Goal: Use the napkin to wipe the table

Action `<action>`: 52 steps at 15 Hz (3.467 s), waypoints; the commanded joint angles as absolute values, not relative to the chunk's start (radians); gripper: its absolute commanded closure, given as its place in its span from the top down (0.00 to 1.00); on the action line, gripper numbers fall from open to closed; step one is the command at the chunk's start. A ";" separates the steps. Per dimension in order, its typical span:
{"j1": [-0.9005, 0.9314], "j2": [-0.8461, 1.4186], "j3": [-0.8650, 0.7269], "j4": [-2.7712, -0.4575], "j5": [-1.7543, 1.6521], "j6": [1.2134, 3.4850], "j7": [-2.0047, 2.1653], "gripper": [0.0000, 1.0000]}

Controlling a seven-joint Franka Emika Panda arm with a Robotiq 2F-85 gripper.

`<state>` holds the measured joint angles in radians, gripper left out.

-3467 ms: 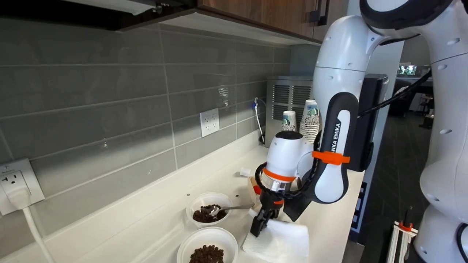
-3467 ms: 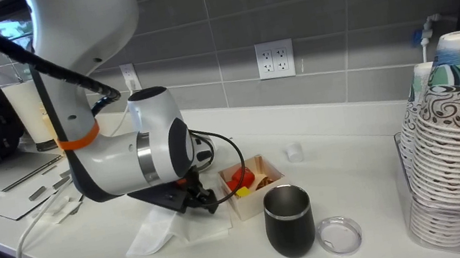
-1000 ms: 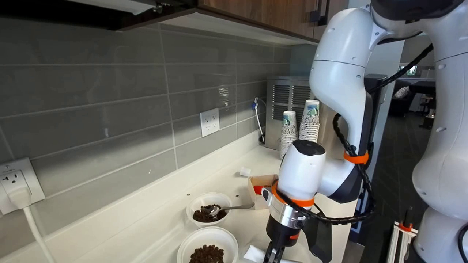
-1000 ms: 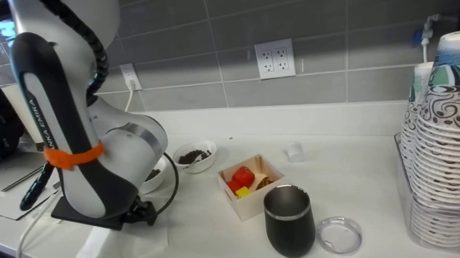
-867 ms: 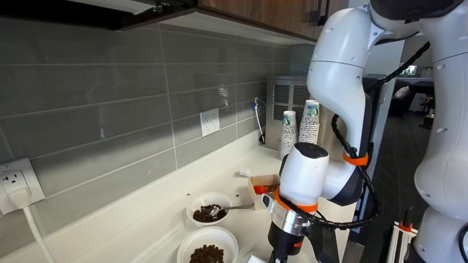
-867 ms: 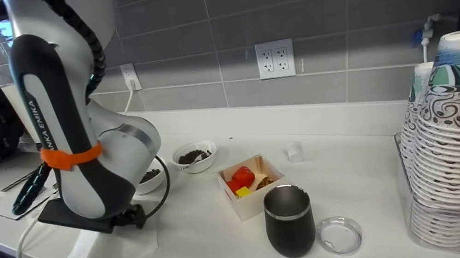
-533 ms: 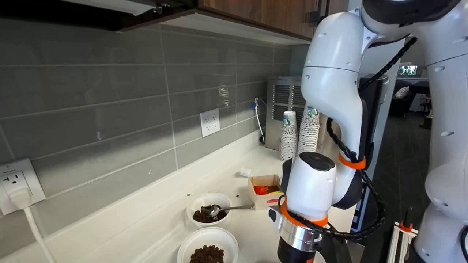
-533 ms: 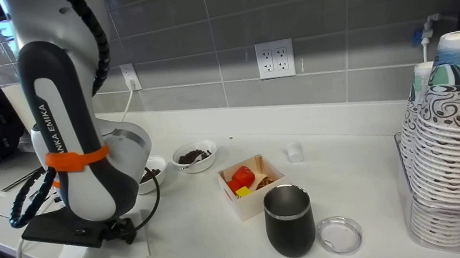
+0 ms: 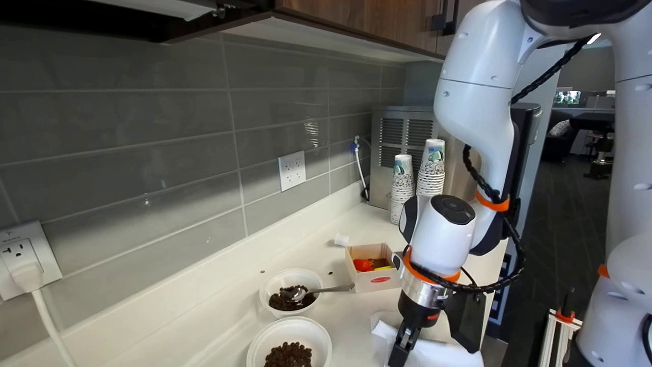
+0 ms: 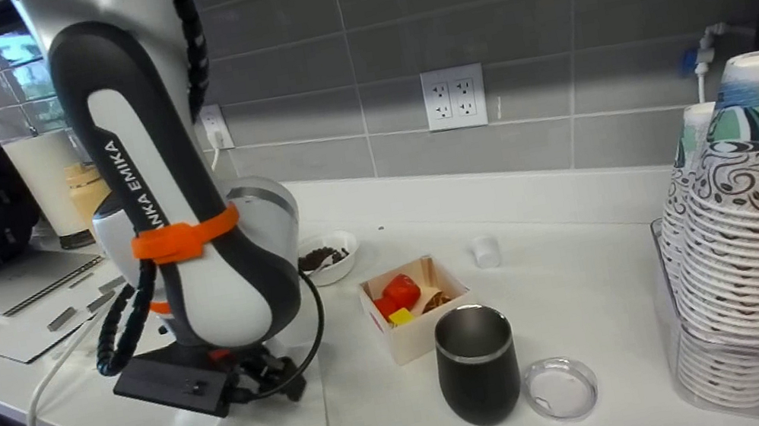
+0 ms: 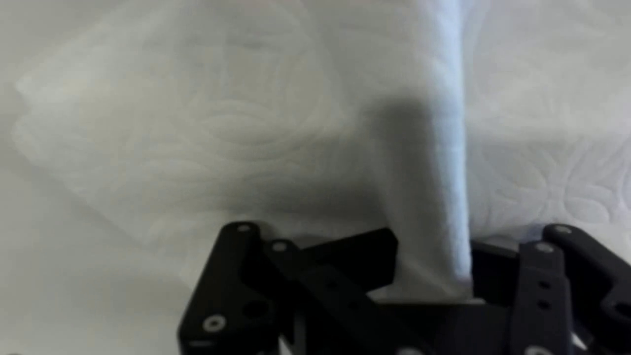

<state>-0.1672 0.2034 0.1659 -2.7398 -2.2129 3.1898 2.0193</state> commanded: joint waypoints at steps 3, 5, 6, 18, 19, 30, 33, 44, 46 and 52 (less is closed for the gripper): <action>-0.218 0.051 0.140 -2.755 -2.229 3.259 2.090 0.00; -0.207 0.037 0.161 -2.753 -2.198 3.297 2.079 0.00; -0.199 0.040 0.168 -2.751 -2.191 3.317 2.072 0.00; 0.070 0.227 -0.180 -2.763 -2.449 3.264 2.178 0.00; 0.094 0.213 -0.240 -2.762 -2.470 3.265 2.182 0.00; 0.108 0.102 -0.321 -2.717 -2.353 3.296 2.144 0.00; 0.118 0.121 -0.252 -2.692 -2.295 3.337 2.136 0.00; 0.248 0.173 -0.302 -2.705 -2.398 3.306 2.163 0.00; 0.264 0.185 -0.318 -2.685 -2.370 3.283 2.146 0.00; 0.270 0.223 -0.237 -2.567 -2.272 3.318 2.136 0.00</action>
<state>0.2521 0.1864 -0.2719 -2.6343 -2.3143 3.2930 2.1219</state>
